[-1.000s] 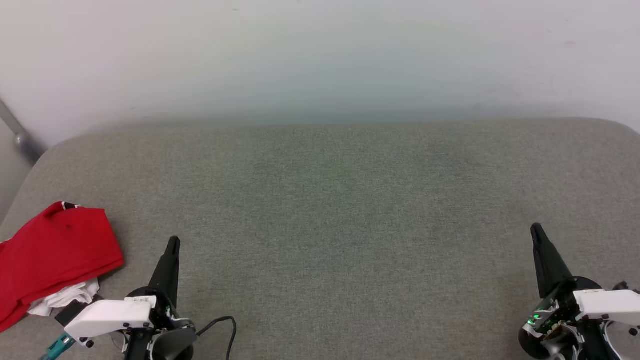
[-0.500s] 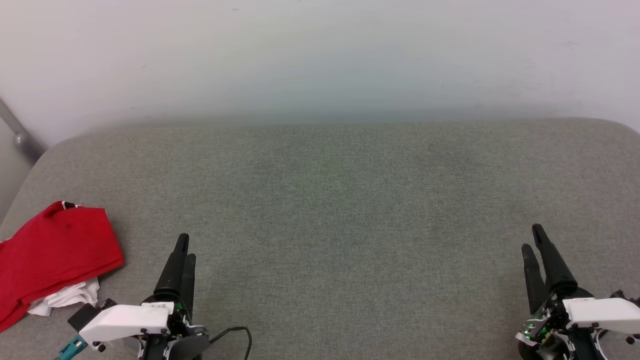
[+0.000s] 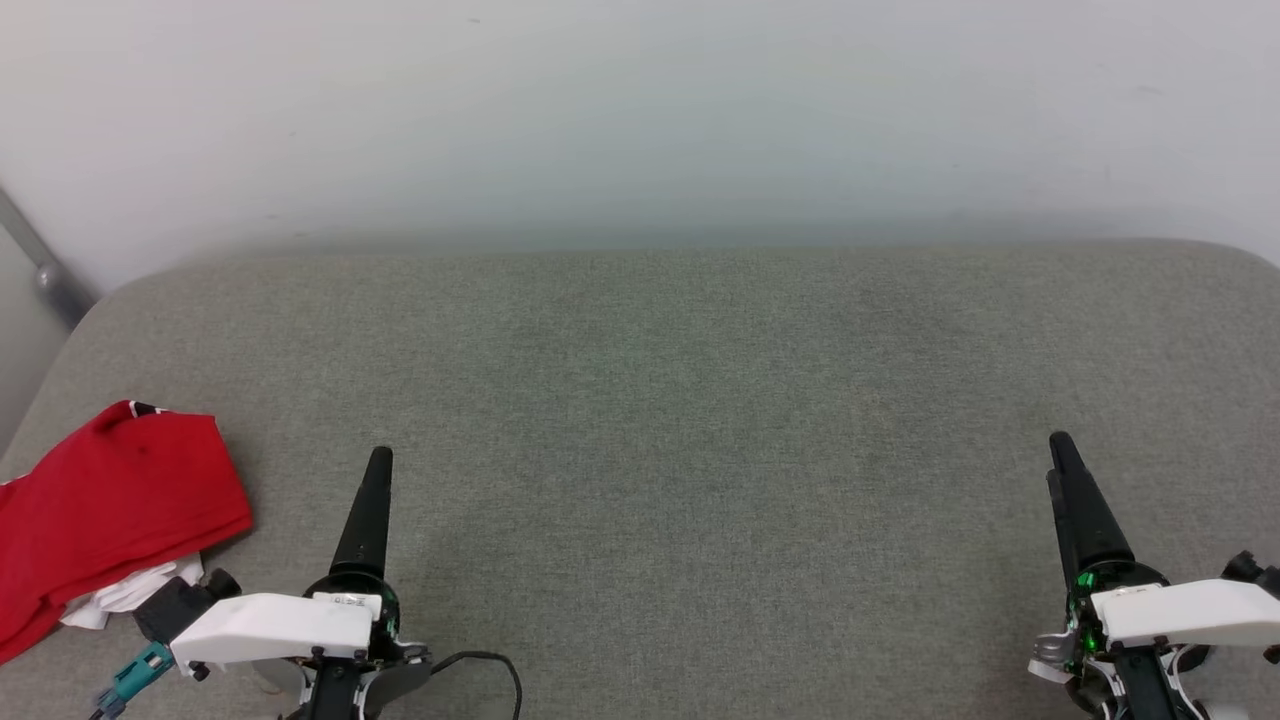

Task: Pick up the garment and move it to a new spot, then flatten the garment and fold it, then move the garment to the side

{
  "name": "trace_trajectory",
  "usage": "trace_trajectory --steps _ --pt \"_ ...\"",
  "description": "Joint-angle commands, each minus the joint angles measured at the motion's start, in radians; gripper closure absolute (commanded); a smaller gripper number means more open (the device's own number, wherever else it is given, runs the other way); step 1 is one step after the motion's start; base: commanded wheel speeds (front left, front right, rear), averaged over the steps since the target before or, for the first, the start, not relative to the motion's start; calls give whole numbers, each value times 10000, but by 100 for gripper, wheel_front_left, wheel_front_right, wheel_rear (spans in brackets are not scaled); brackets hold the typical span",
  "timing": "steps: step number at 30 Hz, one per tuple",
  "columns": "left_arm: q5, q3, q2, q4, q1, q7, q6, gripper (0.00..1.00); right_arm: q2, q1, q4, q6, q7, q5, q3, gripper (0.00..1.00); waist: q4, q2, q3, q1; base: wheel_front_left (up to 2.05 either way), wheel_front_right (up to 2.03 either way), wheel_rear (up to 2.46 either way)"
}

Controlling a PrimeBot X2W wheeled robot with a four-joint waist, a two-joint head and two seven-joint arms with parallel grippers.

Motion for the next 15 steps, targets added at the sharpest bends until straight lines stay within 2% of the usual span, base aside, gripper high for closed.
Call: trace_trajectory --steps 1,15 --pt "426 -96 20 -232 -218 -113 -4 0 -116 -182 -242 2 -136 -490 58 0 8 -1 -4 0 0 0 0" --pt "3683 -490 23 -125 -292 -628 0 0 -254 -255 -587 1 -305 -4058 275 0 77 -1 -31 0 0 0 0"
